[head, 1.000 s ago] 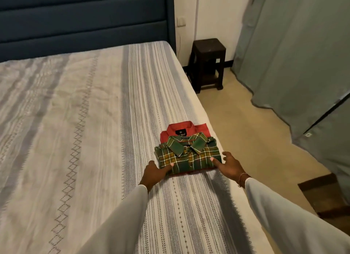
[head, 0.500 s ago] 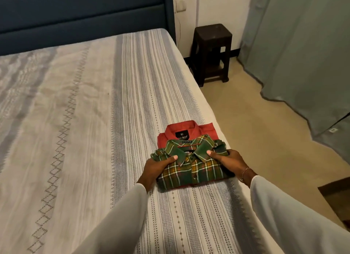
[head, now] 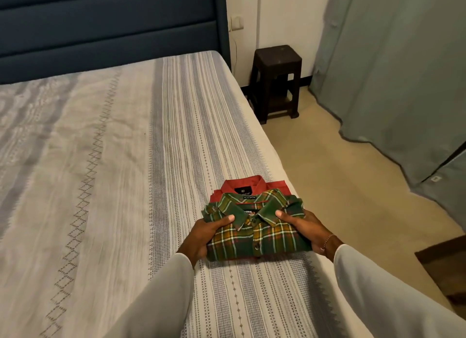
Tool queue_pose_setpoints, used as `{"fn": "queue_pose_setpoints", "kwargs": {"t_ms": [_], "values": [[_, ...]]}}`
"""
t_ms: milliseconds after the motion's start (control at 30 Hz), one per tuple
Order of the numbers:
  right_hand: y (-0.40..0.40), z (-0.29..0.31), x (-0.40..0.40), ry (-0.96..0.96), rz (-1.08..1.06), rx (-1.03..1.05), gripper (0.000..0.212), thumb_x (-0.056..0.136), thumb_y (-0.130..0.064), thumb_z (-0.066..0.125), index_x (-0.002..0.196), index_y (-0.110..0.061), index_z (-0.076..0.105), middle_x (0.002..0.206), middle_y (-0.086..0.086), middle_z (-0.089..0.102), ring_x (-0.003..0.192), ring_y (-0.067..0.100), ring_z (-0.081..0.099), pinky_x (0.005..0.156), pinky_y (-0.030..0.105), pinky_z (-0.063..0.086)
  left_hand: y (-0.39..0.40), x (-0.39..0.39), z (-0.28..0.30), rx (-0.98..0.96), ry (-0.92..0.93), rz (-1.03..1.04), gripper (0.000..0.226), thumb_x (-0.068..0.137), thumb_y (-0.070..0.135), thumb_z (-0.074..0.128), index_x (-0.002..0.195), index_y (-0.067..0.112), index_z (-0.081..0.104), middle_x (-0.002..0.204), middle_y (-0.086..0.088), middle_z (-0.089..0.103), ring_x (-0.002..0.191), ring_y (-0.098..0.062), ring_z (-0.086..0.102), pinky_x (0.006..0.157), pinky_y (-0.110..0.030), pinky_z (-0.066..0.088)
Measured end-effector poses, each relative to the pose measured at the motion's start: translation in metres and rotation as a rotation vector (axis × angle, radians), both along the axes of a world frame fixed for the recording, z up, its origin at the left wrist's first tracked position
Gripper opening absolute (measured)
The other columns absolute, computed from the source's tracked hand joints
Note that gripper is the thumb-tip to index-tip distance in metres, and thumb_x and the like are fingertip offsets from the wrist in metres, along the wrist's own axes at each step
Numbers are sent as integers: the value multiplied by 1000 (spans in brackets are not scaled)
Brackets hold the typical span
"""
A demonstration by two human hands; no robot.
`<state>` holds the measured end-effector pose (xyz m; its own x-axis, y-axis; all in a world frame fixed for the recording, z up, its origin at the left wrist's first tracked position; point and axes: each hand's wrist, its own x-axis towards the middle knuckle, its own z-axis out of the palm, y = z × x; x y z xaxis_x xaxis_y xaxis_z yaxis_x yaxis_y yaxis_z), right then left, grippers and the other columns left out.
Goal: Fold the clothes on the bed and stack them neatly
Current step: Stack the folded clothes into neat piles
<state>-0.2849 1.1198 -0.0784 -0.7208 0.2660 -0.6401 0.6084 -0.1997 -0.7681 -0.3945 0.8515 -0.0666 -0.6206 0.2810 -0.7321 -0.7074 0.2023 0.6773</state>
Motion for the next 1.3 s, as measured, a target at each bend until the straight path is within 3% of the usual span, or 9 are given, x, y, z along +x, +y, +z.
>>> {"fn": "queue_pose_setpoints", "kwargs": {"t_ms": [100,267,433,600,900,1100,1233,1300], "values": [[-5,12,19,14,-14,-2,83,51,-61,94,121,-26,64,108,2,77,100,27,74,94,50,58,-3,11,16,-14,-69,-39,65,61,25,97,117,7,68,103,-16,77,94,-34,75,91,-52,58],[-16,51,58,48,-48,-11,69,62,-52,90,120,-24,64,107,3,77,99,27,74,93,50,58,-11,34,53,5,-117,-87,71,59,22,98,120,4,67,107,-19,75,97,-37,74,95,-54,55],[-30,117,111,116,-125,20,65,65,-48,88,120,-23,64,105,5,78,96,28,75,93,50,58,-16,74,119,136,-51,-140,54,74,14,88,122,4,66,112,-19,73,103,-36,72,96,-51,55],[-43,195,175,187,-183,46,55,75,-37,84,122,-21,61,106,7,77,95,28,75,91,48,59,-17,115,191,220,50,-246,57,75,17,88,126,10,63,115,-17,73,107,-37,71,101,-55,52],[-84,302,332,306,-441,115,47,82,-28,81,123,-19,60,106,9,77,95,28,75,82,42,62,-5,217,300,278,228,-541,45,81,19,82,123,9,67,111,-13,75,101,-32,73,91,-45,58],[-100,332,442,328,-647,153,61,78,-30,86,131,-18,58,112,10,75,101,32,74,93,53,57,19,295,345,331,245,-756,44,83,19,80,123,11,65,111,-14,75,101,-34,73,94,-49,56],[-113,351,528,348,-788,188,61,80,-29,85,133,-16,56,113,12,75,100,32,74,81,46,62,46,361,369,368,247,-916,43,83,19,79,123,11,63,110,-15,75,99,-33,74,87,-46,58],[-121,361,576,354,-868,227,62,80,-30,85,133,-16,56,113,11,75,101,31,74,85,48,61,61,400,380,394,241,-1017,47,83,21,79,126,11,62,112,-16,75,101,-34,73,87,-46,58]]}}
